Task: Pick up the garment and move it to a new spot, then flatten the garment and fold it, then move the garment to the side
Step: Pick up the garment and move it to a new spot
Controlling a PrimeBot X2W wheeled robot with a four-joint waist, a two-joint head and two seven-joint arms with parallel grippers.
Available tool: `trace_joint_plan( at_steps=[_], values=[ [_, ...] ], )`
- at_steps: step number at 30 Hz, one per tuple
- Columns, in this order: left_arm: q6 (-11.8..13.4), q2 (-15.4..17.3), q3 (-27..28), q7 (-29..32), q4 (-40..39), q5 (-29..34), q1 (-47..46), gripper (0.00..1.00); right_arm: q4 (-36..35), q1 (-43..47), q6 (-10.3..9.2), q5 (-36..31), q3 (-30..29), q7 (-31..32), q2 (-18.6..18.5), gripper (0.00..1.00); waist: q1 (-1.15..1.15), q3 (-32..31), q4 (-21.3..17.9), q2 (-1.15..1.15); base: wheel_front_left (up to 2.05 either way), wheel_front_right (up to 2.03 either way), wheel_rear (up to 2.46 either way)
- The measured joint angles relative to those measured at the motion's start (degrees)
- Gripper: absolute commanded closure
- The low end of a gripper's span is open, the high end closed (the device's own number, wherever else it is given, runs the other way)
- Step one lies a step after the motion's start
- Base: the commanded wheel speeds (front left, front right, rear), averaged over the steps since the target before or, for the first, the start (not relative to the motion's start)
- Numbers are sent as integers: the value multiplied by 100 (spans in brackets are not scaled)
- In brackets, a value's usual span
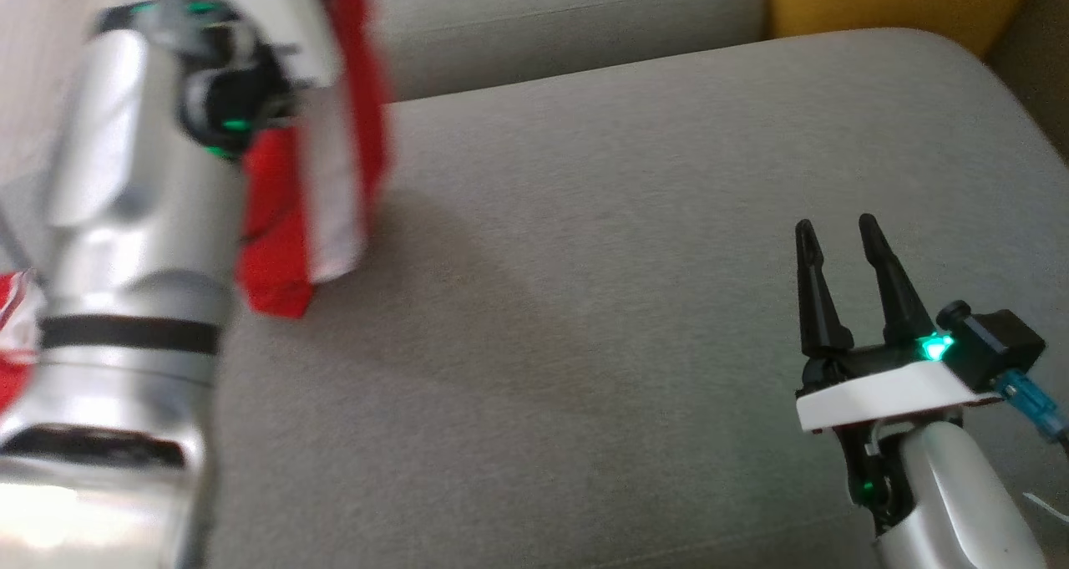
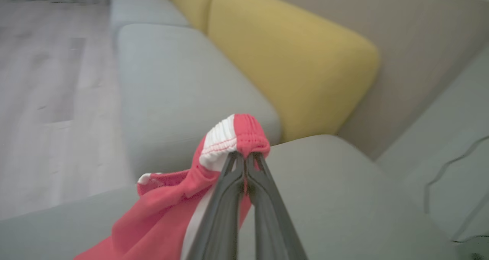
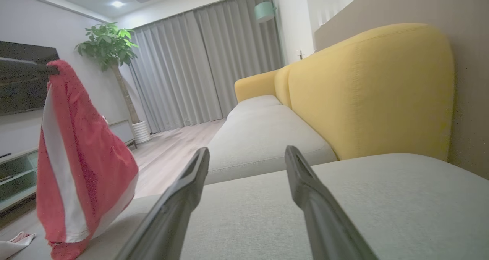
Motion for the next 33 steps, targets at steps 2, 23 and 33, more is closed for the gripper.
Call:
trace_joint_plan(
  at_steps=[2, 23, 33],
  values=[
    [-1, -267, 144, -2, -355, -417, 116, 100, 0, 3, 0, 0, -35, 0, -2, 0, 0, -35, -117, 0, 0, 0, 0],
    [743, -90, 739, -1080, -188, -1971, 3407, 0, 0, 132, 0, 0, -141, 0, -97, 0, 0, 37, -384, 0, 0, 0, 0],
    [345, 270, 389, -1263, -330, -1543, 3276, 0, 34, 133, 0, 8, -36, 0, -134, 0, 0, -50, -47, 0, 0, 0, 0]
  ],
)
